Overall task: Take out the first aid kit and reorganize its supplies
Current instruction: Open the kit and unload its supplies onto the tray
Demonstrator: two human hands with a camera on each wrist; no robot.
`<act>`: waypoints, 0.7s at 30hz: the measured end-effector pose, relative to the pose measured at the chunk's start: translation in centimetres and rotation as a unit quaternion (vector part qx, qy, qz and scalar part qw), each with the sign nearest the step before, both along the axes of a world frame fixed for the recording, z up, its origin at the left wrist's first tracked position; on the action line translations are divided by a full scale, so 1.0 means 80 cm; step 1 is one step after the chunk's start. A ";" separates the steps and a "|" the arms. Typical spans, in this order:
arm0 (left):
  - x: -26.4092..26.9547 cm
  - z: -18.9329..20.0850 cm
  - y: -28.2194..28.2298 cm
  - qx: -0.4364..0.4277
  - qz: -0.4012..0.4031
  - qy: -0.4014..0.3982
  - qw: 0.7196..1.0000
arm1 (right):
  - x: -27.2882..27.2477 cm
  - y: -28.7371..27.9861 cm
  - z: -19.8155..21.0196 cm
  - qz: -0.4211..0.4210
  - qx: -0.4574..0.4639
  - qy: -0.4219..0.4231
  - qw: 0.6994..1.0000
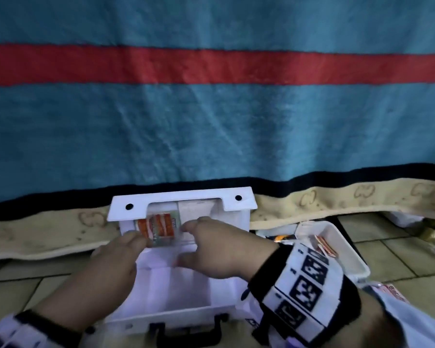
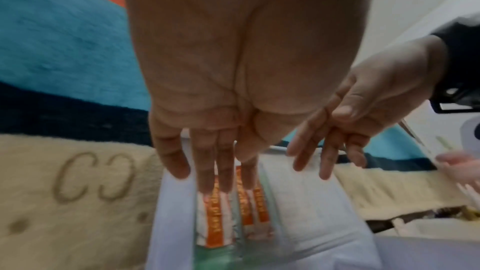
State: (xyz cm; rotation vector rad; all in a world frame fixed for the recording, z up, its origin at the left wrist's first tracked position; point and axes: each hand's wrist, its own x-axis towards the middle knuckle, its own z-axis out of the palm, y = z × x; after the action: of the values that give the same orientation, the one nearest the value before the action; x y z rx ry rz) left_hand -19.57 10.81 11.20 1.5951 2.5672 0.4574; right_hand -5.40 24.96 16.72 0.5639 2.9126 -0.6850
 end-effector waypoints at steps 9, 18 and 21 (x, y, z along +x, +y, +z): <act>-0.015 0.018 0.018 0.111 0.021 0.029 0.993 | -0.055 0.012 -0.013 0.031 0.097 0.145 0.984; -0.041 0.014 0.045 0.181 0.046 0.057 0.981 | -0.064 0.004 -0.009 -0.003 0.128 0.157 0.979; -0.040 0.008 0.051 0.162 0.067 0.005 0.984 | -0.066 0.003 -0.010 0.014 0.192 0.115 0.975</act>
State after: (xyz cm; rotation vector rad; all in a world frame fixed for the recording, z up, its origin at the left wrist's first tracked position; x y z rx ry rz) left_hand -22.80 14.87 11.88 1.5145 2.7294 0.9250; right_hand -10.70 25.20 15.96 0.5024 3.2878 -0.1875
